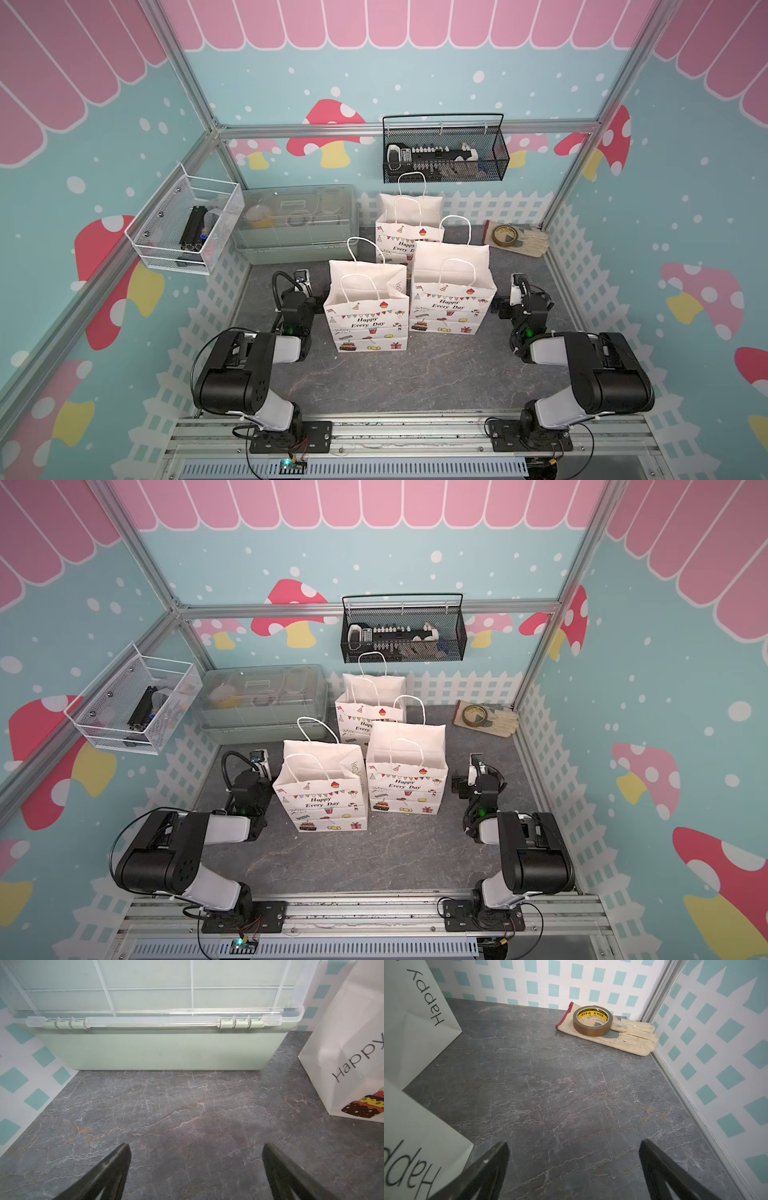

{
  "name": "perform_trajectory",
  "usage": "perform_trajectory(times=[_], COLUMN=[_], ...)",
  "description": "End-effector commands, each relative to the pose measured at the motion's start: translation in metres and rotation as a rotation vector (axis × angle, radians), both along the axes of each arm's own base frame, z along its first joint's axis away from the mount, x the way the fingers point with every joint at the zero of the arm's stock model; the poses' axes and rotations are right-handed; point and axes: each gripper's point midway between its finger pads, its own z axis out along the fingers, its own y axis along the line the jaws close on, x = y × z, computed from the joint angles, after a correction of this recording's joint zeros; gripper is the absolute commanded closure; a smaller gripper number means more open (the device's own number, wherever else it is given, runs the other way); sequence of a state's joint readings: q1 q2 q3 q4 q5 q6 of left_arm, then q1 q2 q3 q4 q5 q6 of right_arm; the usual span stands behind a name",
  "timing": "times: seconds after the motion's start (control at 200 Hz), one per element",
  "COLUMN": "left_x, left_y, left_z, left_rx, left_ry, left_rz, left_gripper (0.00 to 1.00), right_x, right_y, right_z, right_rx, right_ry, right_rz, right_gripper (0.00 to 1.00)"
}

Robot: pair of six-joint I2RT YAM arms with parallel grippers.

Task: Put away the paper bag
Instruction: Pick up the paper bag from the center of the board.

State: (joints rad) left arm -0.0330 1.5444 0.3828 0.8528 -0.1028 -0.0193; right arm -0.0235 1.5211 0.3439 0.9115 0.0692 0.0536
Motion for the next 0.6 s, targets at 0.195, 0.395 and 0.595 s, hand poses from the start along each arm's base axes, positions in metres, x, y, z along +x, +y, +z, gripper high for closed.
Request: perform_trajectory(times=[0.195,0.395,0.595], left_x=[0.0049,0.0053,0.0043], left_y=[0.0003,0.0006,0.0078], left_z=[0.0129,0.0132,0.0139], left_rx=[-0.013,-0.015,-0.013], left_ry=[-0.037,-0.037,-0.038], left_rz=[-0.004,-0.006,0.041], left_gripper=[0.01,0.01,0.01], right_x=[0.0041,0.0039,-0.0001], right_y=[0.0037,0.0037,0.0001], right_z=[0.008,0.0081,0.0125], right_rx=[-0.01,-0.01,-0.009], right_ry=[-0.024,-0.024,-0.049], right_rz=[0.018,0.018,-0.005], right_gripper=[0.0,0.0,0.0])
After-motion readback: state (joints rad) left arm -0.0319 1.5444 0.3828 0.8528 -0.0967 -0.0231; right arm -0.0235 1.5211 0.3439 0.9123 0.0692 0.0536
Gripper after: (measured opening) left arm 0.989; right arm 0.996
